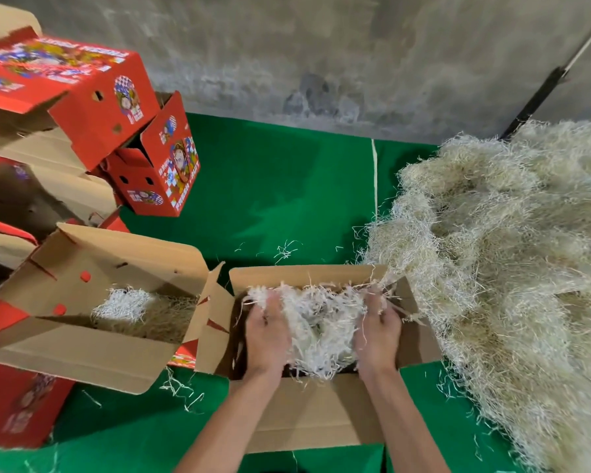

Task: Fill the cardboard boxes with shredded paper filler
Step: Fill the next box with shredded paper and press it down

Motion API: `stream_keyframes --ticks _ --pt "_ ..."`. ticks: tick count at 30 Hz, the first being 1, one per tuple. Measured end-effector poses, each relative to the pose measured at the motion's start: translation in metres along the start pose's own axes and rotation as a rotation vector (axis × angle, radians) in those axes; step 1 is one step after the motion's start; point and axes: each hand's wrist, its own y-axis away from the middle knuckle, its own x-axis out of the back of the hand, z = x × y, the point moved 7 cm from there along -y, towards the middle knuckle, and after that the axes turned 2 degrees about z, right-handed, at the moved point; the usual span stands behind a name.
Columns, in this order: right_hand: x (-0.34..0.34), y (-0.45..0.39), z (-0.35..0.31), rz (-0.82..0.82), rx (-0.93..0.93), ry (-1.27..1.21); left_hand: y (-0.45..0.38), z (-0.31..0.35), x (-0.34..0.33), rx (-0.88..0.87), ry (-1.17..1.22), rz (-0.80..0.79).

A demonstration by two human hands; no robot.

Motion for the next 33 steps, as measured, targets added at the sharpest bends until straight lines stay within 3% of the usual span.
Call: stream_keyframes --ticks 2,7,11,15,18,22,24,27,29,31,33 --pt "-0.020 0.012 0.006 -0.083 -0.013 -0.022 0.009 -0.008 -0.021 0.003 0.013 -0.111" --pt "0.038 -0.007 -0.010 0.130 -0.029 0.047 -0.005 0.025 0.043 -0.128 -0.053 0.161" --pt "-0.002 0.005 -0.007 -0.039 -0.140 -0.054 0.020 0.017 0.004 -0.025 -0.117 -0.095" --pt "-0.022 0.015 0.001 -0.189 -0.355 -0.372 0.022 0.023 0.005 -0.006 -0.097 -0.155" --pt "-0.014 0.010 -0.010 -0.152 -0.218 -0.265 0.024 0.029 0.011 -0.076 -0.126 -0.188" --pt "-0.034 0.026 -0.016 -0.256 -0.149 -0.257 0.042 0.020 -0.007 0.023 -0.218 -0.338" --pt "-0.033 0.028 -0.021 -0.241 -0.094 -0.304 0.041 0.023 -0.004 0.037 -0.141 -0.284" --pt "-0.005 0.020 -0.033 -0.030 0.122 -0.148 0.024 0.019 0.011 0.106 -0.067 -0.158" --pt "-0.006 0.022 -0.028 -0.049 0.075 -0.055 0.015 0.015 0.005 0.131 0.028 -0.199" --pt "-0.027 0.035 -0.013 -0.222 -0.049 0.058 0.019 0.016 -0.010 0.075 0.031 -0.233" --pt "-0.042 0.048 -0.009 -0.240 -0.017 0.098 0.031 0.015 -0.023 -0.011 -0.028 -0.213"
